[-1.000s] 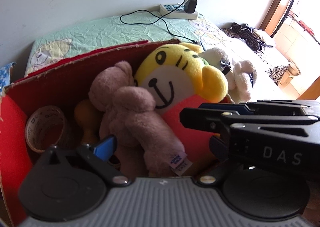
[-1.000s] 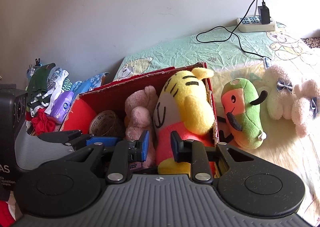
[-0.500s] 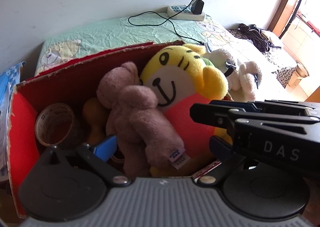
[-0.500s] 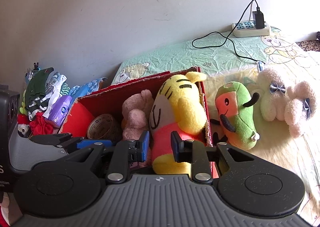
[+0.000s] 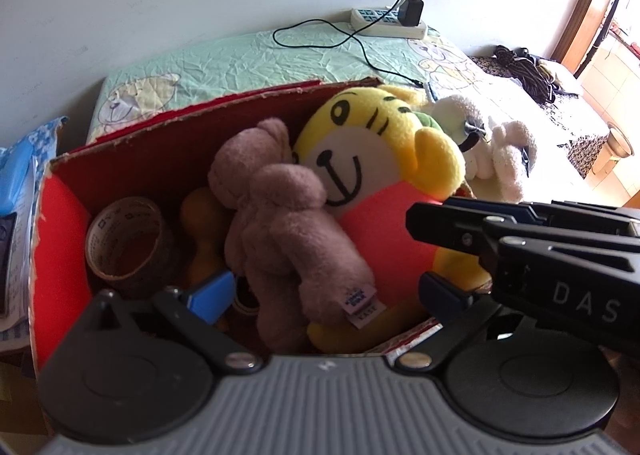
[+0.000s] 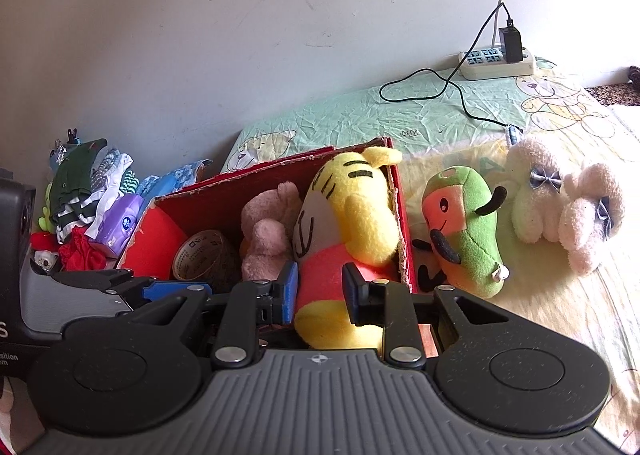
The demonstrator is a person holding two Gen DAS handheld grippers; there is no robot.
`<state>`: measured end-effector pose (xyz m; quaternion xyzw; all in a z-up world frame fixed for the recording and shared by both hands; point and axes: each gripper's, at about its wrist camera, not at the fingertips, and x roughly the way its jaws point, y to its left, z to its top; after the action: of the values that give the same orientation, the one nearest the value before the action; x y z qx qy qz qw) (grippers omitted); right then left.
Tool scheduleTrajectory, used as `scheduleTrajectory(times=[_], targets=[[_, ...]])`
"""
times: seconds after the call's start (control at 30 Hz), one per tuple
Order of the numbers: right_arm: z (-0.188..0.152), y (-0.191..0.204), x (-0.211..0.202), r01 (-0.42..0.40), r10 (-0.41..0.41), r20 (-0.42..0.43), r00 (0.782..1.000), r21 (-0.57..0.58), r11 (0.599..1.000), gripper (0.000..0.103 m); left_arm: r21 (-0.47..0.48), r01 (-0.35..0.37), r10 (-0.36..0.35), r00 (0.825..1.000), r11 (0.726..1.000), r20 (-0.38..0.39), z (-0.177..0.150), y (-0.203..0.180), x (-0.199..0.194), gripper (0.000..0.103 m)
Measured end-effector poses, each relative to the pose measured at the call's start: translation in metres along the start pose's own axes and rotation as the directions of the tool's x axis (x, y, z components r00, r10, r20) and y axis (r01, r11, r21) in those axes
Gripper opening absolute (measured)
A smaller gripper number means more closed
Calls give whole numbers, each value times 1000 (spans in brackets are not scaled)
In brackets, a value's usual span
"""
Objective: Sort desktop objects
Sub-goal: 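Open the right tool and withdraw it from the pink bear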
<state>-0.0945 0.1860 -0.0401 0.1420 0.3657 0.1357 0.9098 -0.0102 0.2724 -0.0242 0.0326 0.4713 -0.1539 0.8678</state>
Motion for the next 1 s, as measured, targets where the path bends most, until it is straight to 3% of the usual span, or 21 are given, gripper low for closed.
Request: scheduleTrajectory(times=[0.67, 1.0], targets=[[20, -10, -12, -161, 155, -62, 986, -103, 982, 29, -129, -160, 165, 986, 979, 32, 0, -21, -28, 99], [30, -33, -25, -239, 231, -81, 970, -111, 965, 34, -146, -189, 198, 979, 971, 49, 7, -50, -42, 99]])
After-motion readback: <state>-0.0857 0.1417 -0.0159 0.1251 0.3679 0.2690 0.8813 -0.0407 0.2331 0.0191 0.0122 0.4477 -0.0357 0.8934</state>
